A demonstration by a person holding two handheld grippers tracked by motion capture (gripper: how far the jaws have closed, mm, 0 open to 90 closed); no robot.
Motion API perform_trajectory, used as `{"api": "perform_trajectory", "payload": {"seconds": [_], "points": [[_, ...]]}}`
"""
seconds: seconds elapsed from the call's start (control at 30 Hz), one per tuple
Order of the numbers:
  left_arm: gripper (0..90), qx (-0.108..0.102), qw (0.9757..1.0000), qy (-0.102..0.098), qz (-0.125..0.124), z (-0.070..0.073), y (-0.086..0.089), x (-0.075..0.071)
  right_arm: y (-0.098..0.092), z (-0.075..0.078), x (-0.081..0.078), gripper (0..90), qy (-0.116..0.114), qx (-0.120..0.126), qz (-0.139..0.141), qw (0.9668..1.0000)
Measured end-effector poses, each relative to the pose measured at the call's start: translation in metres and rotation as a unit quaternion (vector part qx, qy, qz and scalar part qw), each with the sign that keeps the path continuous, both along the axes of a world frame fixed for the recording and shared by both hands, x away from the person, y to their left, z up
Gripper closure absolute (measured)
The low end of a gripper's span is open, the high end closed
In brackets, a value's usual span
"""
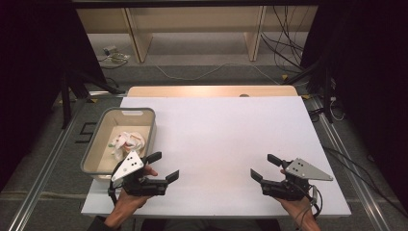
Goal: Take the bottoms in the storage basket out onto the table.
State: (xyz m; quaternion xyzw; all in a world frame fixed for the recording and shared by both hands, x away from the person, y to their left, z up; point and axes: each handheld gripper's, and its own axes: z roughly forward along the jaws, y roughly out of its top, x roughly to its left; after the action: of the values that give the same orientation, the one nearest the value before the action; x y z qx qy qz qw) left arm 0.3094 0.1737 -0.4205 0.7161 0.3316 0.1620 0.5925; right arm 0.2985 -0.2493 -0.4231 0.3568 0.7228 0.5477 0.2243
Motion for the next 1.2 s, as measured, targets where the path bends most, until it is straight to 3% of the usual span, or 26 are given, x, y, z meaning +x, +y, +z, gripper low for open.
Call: {"api": "perform_trajectory", "payload": {"seconds": [0.83,0.93,1.2], "points": [[9.0,0.004,0.9999,0.007,0.011,0.002,-0.005,0.008,0.001,-0.001,0.001,21.3,0.002,0.001,-0.003,1.0],[9.1,0.021,0.9995,0.01,0.022,0.003,-0.007,0.012,0.002,-0.001,0.001,21.3,0.003,0.003,-0.004,1.0],[9.3,0.036,0.9989,0.01,0.028,0.013,-0.014,0.026,0.003,-0.001,0.002,21.3,0.007,0.007,-0.002,1.0]]}}
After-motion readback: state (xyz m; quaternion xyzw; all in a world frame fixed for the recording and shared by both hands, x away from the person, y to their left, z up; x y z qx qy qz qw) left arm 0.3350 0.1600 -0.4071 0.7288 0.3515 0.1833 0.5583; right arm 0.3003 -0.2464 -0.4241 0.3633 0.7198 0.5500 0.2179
